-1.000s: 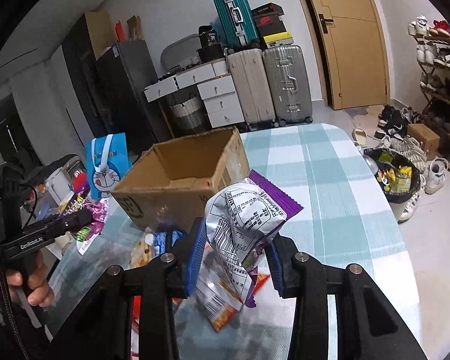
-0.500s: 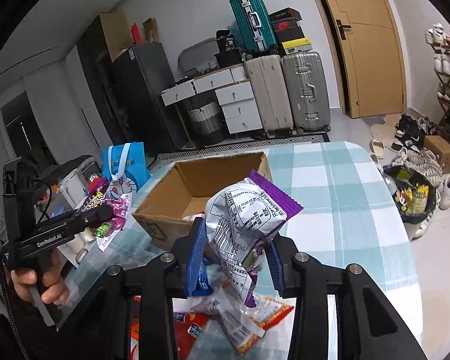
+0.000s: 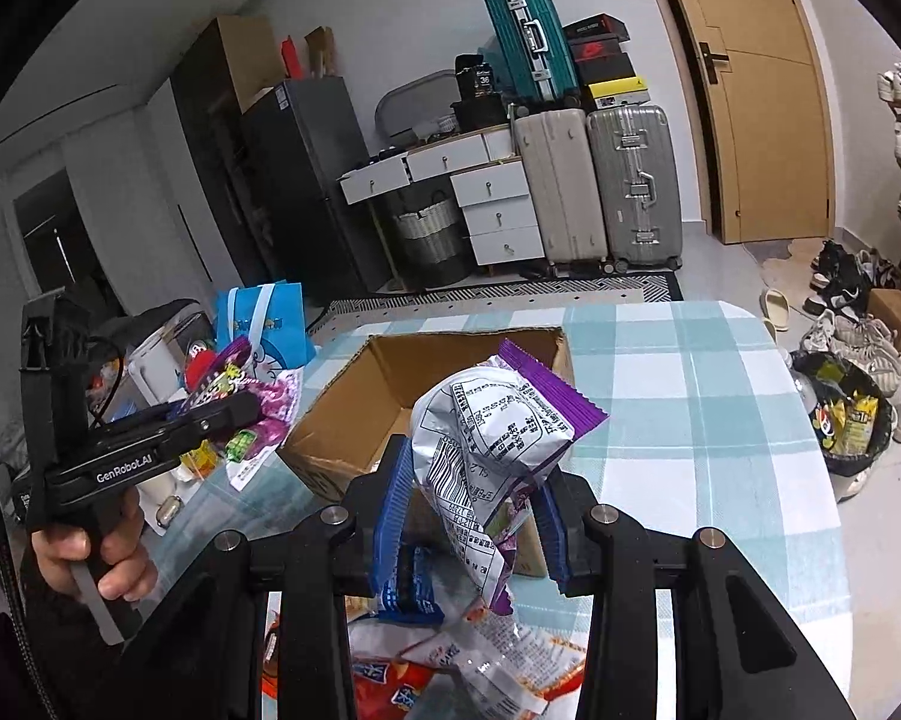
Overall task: Organize snacks
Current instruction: 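Lift both held bags and carry them over the cardboard box, then open both tools to drop the bags into the box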
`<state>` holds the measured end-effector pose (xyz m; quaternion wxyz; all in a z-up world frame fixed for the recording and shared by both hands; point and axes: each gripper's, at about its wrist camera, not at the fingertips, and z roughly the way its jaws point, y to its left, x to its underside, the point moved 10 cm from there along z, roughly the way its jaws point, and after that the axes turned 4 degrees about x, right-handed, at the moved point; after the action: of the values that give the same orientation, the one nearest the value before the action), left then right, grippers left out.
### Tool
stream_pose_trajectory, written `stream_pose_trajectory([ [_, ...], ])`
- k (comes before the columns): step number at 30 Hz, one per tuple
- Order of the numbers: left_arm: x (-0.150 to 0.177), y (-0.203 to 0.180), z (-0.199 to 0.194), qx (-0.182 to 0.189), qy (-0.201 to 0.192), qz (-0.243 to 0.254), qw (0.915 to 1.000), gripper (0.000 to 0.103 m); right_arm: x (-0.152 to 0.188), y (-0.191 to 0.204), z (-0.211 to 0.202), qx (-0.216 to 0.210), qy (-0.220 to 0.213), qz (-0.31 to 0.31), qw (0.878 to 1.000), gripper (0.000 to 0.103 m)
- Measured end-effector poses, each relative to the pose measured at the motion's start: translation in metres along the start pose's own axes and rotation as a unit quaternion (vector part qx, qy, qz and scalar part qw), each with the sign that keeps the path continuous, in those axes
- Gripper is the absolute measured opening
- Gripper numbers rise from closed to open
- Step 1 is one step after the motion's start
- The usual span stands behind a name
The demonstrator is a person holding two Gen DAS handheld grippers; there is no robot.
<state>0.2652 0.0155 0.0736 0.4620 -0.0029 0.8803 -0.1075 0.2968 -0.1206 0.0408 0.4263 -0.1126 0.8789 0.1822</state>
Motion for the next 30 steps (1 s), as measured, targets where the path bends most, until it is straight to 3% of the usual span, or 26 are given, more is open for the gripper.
stream_pose_trajectory([
  [25,-0.006,-0.001,0.102,-0.027,0.033,0.029,0.9987,0.038,-0.009,0.009,0.084,-0.015,0.026,0.008,1.000,0.040],
  [27,-0.006,-0.001,0.102,-0.018,0.035,0.020,0.9990,0.041,-0.010,0.010,0.080,-0.017,0.020,0.004,1.000,0.042],
  [30,-0.006,0.001,0.097,-0.020,0.033,0.018,0.9991,0.063,-0.011,0.009,0.072,-0.013,0.013,-0.004,1.000,0.055],
])
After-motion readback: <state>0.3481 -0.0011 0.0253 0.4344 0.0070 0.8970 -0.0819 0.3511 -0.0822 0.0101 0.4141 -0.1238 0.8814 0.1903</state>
